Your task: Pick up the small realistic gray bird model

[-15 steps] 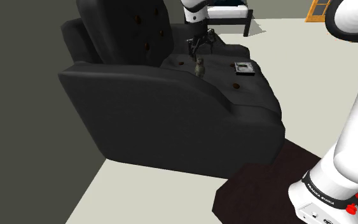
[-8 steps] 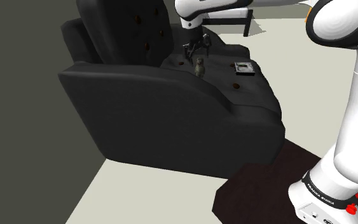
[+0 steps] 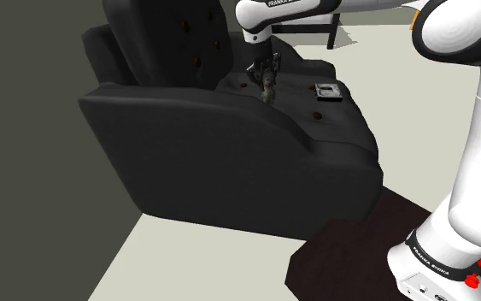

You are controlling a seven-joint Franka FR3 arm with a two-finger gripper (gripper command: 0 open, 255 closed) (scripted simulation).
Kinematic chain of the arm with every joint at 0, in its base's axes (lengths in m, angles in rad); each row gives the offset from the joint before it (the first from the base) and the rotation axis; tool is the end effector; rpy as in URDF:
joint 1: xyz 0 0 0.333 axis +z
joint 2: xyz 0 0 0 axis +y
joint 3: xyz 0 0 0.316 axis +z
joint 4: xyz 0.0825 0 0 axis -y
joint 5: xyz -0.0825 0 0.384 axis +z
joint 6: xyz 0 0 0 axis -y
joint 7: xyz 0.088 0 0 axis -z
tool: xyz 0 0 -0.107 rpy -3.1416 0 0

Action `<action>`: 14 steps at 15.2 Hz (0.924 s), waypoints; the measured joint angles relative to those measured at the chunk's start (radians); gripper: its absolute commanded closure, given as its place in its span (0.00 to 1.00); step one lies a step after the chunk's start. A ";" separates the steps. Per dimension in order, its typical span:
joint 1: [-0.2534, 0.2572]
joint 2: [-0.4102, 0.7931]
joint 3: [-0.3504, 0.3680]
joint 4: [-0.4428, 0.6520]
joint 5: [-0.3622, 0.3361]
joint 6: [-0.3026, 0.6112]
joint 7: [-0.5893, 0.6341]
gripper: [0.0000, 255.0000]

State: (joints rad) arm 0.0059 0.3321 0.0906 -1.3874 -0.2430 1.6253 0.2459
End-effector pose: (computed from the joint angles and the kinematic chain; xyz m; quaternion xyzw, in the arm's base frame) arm 0.6508 0.0296 0.5177 0.9913 -0.0637 -0.0275 0.1122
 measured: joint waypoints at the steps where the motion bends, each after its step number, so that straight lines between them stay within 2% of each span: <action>1: 0.000 0.000 0.000 0.000 0.000 0.000 0.000 1.00; 6: 0.000 0.000 0.000 0.005 0.000 -0.006 -0.001 1.00; 14: 0.007 0.024 0.000 0.138 -0.001 -0.114 -0.022 1.00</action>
State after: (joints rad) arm 0.0129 0.3559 0.0904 -1.2489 -0.2444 1.5115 0.2243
